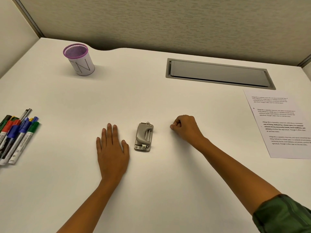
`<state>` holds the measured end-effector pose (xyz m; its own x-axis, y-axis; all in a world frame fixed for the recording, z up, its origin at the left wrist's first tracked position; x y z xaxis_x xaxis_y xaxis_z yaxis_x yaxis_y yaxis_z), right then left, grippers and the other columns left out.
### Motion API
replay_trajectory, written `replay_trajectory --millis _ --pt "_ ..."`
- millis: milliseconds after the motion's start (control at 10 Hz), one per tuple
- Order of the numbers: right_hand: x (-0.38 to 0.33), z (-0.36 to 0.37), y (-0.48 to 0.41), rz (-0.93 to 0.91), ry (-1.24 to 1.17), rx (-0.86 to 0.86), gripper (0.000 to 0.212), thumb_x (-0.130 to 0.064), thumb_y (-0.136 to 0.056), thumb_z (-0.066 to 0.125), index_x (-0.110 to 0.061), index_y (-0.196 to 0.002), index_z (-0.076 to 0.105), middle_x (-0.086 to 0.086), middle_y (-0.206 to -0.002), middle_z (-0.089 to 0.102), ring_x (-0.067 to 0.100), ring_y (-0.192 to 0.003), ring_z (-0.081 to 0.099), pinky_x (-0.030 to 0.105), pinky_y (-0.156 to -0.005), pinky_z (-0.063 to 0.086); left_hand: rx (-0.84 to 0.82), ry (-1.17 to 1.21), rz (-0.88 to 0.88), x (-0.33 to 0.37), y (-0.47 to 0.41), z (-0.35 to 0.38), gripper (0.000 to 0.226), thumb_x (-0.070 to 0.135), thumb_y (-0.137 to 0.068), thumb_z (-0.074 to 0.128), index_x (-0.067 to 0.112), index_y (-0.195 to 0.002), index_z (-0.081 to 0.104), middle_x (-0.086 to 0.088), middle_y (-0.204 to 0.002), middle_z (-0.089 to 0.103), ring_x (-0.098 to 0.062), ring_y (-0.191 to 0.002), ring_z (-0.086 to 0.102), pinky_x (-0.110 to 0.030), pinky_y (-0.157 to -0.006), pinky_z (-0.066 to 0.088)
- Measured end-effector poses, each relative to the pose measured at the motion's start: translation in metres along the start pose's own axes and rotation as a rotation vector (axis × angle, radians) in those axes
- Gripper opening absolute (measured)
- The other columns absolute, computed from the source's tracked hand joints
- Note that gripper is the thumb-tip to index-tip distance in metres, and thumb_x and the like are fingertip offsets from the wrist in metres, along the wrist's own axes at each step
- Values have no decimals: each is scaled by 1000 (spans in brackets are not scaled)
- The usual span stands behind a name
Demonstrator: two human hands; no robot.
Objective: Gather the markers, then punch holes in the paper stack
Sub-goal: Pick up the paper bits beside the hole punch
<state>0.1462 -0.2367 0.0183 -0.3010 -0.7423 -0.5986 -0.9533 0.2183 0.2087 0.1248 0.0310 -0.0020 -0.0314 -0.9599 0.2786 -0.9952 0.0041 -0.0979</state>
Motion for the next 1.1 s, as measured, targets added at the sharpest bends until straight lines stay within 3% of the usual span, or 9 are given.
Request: replay_trajectory --millis 100,300,400,600,700,800,900,1000,1100 --pt "6 -4 0 46 -108 -3 15 -10 -86 61 -7 -72 56 -1 -64 53 17 -68 49 17 -53 36 -2 3 1 1 0 0 60 30 -92 27 11 -149 24 -7 -158 21 -24 -146 18 -44 -119 14" --pt "28 -11 1 255 -638 -8 9 -2 -85 58 -8 -83 51 16 -88 66 24 -74 63 36 -76 54 -5 -11 5 0 0 1 60 30 -92 27 11 -149 24 -7 -158 20 -24 -146 18 -44 -119 15" --pt "27 -11 2 252 -794 -45 11 3 -86 57 -7 -86 53 18 -93 66 26 -76 64 36 -80 55 -6 -11 3 -1 -1 1 60 30 -92 27 11 -149 23 -7 -158 20 -24 -146 17 -44 -119 14" --pt "16 -16 -1 103 -357 14 9 -11 -79 73 -9 -86 68 -1 -74 64 11 -60 59 11 -60 49 -2 -3 4 -1 -1 1 60 30 -92 28 11 -149 24 -7 -158 20 -24 -146 17 -44 -119 14" --pt "4 -12 -1 -9 -155 10 9 -10 -76 74 -7 -82 69 -1 -71 63 9 -62 54 6 -56 41 0 1 3 -1 -1 1 60 30 -92 28 11 -149 24 -7 -158 20 -24 -146 18 -44 -119 14" --pt "-7 -9 1 -112 33 13 5 -5 -79 69 0 -79 69 7 -77 66 16 -68 54 14 -58 41 2 2 5 -1 0 1 60 30 -92 29 11 -149 24 -7 -158 21 -24 -146 18 -44 -119 14" --pt "-11 -4 -1 -135 149 -17 11 -1 -81 60 8 -74 63 19 -77 65 30 -69 56 33 -63 45 -2 -1 3 -1 0 2 60 30 -92 28 11 -149 24 -7 -158 21 -24 -146 18 -44 -119 14" --pt "-12 1 -3 -116 229 -63 17 2 -81 51 4 -64 50 20 -67 51 33 -62 41 34 -56 35 -2 -5 3 -1 0 2 60 30 -92 28 11 -149 24 -7 -158 21 -24 -146 18 -44 -119 14" --pt "-11 3 -4 -76 157 -135 20 6 -76 47 -7 -63 39 12 -67 37 19 -66 28 27 -57 22 -5 -13 2 -1 0 2 60 30 -92 27 10 -149 24 -7 -158 20 -24 -146 18 -44 -119 14"
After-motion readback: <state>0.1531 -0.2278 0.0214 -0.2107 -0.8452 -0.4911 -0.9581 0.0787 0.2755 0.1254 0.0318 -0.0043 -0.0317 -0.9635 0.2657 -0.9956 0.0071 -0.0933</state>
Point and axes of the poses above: each hand's wrist, its own y-axis away from the middle knuckle, its own z-axis out of the palm, x = y × z, the point moved 8 cm from there along -y, towards the middle knuckle
